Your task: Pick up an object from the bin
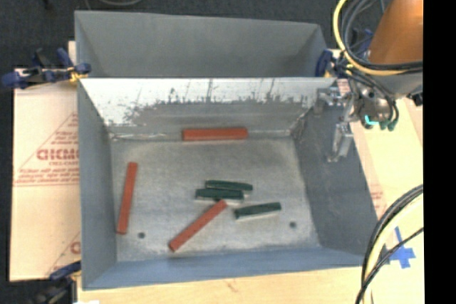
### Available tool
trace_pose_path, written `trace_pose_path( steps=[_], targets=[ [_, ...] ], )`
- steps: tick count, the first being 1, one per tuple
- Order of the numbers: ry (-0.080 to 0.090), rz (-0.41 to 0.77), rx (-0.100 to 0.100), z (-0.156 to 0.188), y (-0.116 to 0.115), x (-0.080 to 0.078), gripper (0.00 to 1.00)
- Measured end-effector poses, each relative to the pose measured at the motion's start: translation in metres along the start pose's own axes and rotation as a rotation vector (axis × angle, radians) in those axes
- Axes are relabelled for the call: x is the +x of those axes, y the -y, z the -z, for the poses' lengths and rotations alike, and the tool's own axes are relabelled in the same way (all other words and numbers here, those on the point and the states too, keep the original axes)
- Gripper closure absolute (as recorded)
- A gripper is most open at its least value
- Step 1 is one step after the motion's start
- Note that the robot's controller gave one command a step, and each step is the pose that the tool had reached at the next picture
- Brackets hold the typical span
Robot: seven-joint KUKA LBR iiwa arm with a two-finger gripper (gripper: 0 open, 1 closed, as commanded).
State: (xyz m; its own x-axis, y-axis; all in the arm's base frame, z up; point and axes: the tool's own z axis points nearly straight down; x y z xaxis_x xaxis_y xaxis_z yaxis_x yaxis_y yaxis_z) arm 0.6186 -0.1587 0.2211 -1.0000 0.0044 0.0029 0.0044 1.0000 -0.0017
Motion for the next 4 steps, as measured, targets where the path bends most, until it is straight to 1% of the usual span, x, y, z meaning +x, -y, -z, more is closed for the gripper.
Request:
trace_pose_path(
  steps=[1, 2, 3, 4],
  targets=[
    [-0.003, 0.020, -0.003, -0.102, -0.055, 0.043, 0.00],
    [0.010, 0.062, 0.001, -0.151, -0.095, 0.138, 0.00],
    [0.009, 0.067, 0.002, -0.151, -0.094, 0.137, 1.00],
    [0.014, 0.138, 0.002, -0.003, -0.107, 0.133, 1.00]
  ],
)
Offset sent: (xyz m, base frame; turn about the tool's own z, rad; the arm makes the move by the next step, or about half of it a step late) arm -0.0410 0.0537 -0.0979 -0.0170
